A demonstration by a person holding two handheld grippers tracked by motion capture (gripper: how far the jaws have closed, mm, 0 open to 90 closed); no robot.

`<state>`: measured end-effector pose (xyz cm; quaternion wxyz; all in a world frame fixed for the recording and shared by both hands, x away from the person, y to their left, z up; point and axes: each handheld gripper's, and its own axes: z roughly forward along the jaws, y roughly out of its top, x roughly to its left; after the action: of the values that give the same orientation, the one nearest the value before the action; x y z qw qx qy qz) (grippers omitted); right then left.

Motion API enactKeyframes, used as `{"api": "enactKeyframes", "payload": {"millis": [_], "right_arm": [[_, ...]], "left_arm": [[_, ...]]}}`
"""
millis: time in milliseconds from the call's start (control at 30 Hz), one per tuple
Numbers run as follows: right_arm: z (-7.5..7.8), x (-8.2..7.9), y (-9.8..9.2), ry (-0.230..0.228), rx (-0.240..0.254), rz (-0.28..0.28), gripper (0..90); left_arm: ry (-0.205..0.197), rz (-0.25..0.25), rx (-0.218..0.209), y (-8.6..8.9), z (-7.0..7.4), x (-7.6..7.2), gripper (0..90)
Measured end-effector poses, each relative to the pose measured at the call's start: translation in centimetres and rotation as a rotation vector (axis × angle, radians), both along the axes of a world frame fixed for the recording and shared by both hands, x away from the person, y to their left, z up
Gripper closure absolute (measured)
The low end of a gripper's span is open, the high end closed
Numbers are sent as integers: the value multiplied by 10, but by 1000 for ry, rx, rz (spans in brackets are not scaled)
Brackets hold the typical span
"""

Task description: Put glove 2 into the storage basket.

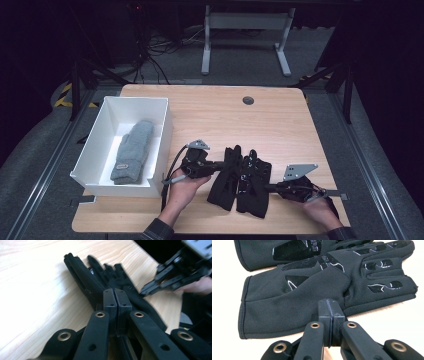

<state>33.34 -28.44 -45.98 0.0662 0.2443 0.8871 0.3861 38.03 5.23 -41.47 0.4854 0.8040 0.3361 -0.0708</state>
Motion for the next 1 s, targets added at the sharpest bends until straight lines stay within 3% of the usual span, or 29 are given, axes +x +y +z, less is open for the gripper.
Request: {"api": "enactKeyframes", "payload": {"millis": [500, 1000], "right_arm": [[-1, 13, 30, -4, 2, 27, 900], [-3, 19, 59, -23, -1, 50, 900]], "left_arm": [[-3, -17, -35, -13, 7, 7, 896], [12, -47, -2, -32, -1, 7, 896]]}}
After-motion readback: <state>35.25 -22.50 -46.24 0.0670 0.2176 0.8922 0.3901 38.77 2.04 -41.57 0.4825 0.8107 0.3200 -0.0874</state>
